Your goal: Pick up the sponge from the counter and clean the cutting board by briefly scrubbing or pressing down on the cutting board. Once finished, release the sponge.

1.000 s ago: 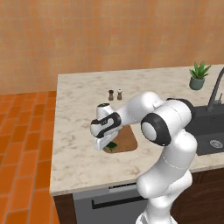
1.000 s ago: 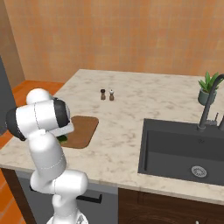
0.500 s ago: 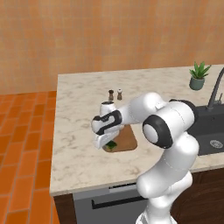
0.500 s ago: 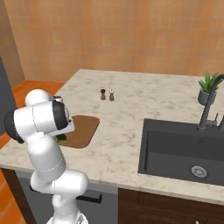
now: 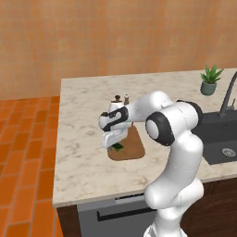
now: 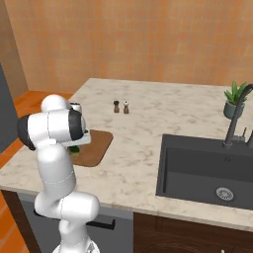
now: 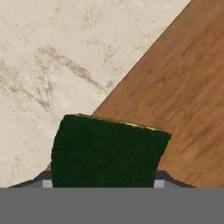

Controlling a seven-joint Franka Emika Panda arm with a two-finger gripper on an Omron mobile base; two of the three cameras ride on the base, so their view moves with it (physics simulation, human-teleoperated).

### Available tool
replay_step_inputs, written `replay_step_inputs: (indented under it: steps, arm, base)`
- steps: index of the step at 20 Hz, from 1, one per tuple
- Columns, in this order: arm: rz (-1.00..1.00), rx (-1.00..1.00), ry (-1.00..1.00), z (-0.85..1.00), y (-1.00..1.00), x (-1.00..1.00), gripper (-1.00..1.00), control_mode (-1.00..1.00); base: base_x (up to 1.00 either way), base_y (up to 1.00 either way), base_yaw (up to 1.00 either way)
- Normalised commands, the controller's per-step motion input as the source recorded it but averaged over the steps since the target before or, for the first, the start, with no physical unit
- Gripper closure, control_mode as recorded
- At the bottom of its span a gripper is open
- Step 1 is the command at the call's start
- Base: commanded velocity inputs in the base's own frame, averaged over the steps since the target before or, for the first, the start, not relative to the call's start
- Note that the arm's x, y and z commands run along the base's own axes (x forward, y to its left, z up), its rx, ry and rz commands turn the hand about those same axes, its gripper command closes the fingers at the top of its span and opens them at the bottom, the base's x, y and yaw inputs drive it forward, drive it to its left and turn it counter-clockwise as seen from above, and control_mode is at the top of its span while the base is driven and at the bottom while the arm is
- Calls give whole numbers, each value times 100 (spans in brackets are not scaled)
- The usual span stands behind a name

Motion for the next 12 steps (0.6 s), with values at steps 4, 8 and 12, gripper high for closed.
replay_step_inputs:
  steps: [4,8,12]
  arm:
    - [-8,7,0,19,-33,47,100,-100]
    - [-9,1,0,4,-7,81,100,-100]
    - [-9,0,1,0,0,97,100,-100]
  base:
    - [0,0,0]
    - [0,0,0]
    - [0,0,0]
